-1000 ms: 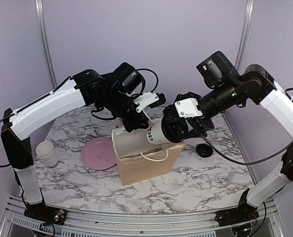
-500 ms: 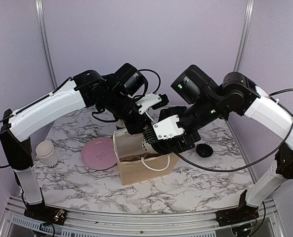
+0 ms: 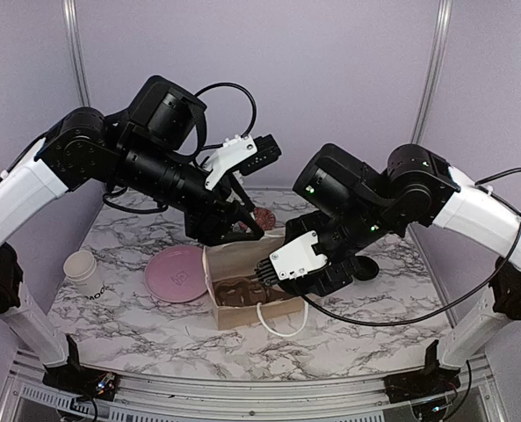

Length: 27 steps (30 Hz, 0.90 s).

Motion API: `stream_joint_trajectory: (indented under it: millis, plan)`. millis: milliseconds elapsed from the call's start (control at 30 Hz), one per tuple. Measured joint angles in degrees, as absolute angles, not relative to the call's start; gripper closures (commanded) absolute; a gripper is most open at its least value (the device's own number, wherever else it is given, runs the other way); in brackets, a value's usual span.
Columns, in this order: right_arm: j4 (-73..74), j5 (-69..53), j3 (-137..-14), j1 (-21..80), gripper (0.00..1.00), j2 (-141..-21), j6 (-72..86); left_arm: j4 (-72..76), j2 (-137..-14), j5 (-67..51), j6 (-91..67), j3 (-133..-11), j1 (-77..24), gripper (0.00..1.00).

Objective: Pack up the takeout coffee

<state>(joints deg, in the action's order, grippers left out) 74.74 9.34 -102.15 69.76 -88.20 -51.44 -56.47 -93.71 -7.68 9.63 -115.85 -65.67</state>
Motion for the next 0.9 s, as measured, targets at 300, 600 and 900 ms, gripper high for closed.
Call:
stream_joint_trajectory:
  millis: [300,600,900]
  plan:
    - [75.1,13.0,-98.1,74.3,0.48,-86.2,-50.9,-54.7,-84.1,-7.6,10.3,-106.9,-62.4,0.36]
    - [76.7,14.7,-93.5,79.6,0.5,-84.8,-50.8,-42.1,-87.5,-7.7,9.1,-87.8,-49.9,0.36]
    - [71.1,21.8,-80.2,79.7,0.51,-81.5,-50.6,-30.8,-98.0,-12.4,5.8,-80.7,-48.6,0.36]
